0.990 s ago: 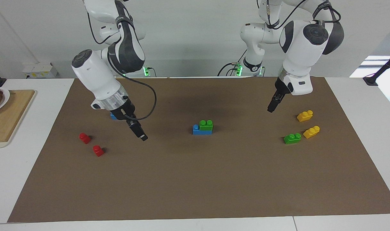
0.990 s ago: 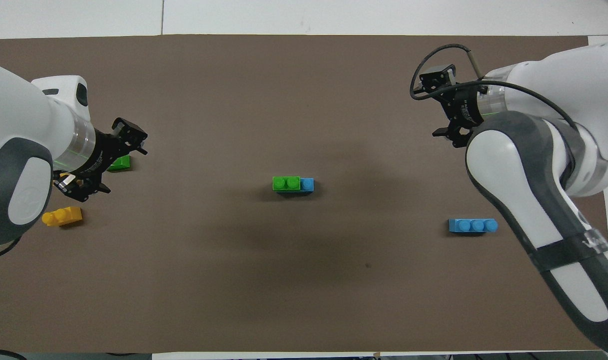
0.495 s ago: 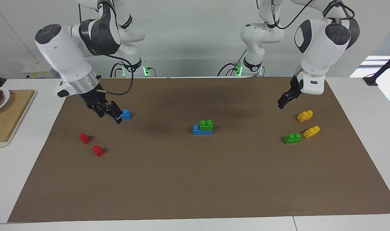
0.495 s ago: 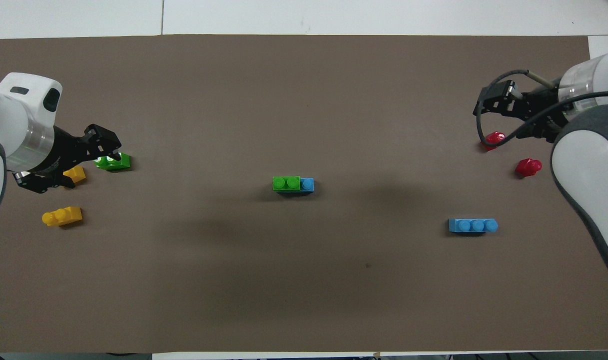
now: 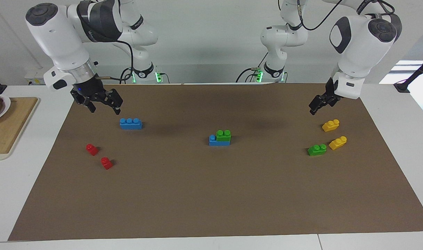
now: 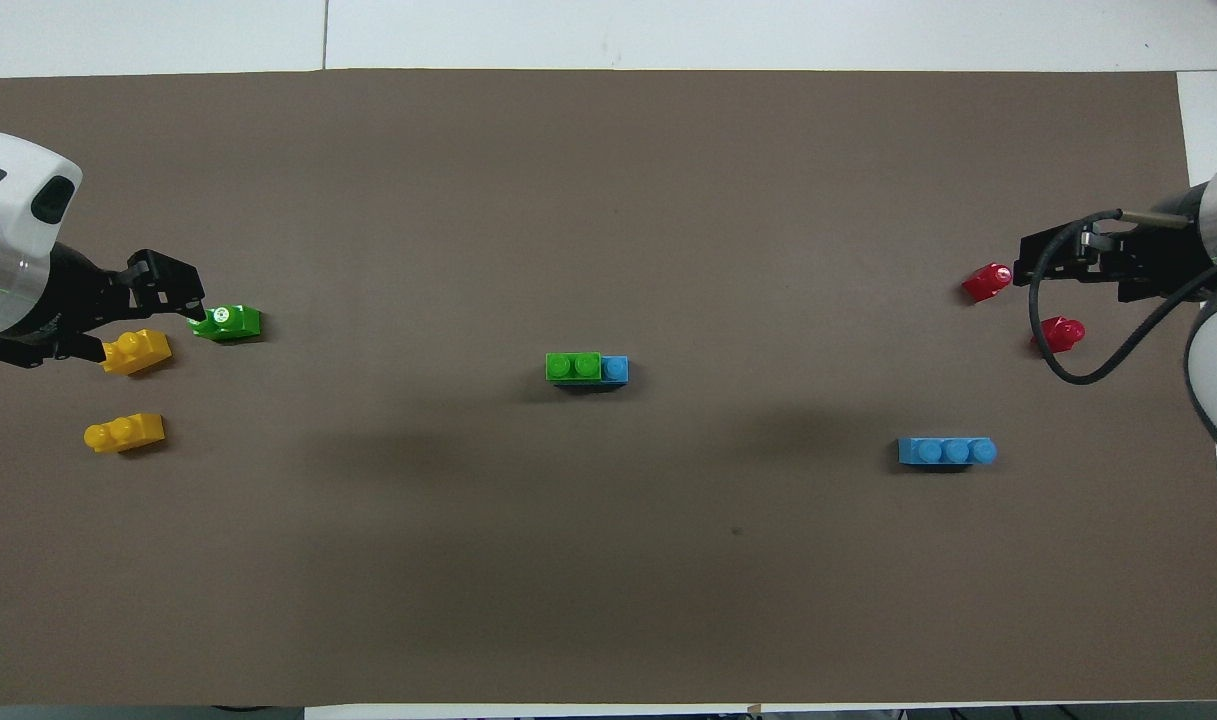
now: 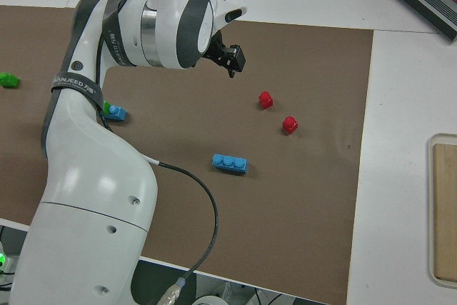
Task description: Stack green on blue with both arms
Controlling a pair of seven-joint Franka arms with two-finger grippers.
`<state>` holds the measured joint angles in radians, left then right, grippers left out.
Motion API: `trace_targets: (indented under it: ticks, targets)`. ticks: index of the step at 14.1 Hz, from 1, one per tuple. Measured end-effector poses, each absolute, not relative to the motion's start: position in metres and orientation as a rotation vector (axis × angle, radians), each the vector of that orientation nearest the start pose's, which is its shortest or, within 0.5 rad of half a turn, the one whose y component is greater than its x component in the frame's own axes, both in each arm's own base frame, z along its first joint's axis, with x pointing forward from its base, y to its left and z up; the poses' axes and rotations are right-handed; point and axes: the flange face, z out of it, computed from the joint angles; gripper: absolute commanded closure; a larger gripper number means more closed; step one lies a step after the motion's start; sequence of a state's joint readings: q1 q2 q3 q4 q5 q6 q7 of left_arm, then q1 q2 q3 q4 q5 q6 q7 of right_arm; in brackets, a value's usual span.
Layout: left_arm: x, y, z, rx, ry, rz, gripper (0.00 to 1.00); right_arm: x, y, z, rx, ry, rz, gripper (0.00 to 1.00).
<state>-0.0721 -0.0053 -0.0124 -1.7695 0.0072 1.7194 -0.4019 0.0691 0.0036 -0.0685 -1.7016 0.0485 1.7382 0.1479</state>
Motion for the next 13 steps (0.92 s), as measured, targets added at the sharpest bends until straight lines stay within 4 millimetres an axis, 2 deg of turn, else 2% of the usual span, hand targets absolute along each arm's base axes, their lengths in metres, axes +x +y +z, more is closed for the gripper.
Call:
trace_targets:
  ticks: [4, 13]
  targets:
    - [0.5533, -0.0548, 0.5480, -3.090, -0.463, 0.057, 0.00, 0.5604, 0.0030, 0.5771, -3.090, 0.191, -0.003, 0.00]
    - [0.5536, -0.0550, 0.5532, -3.107, -0.388, 0.021, 0.00, 0.5572, -0.0062, 0.5815, -3.138, 0.196, 0.015, 0.00]
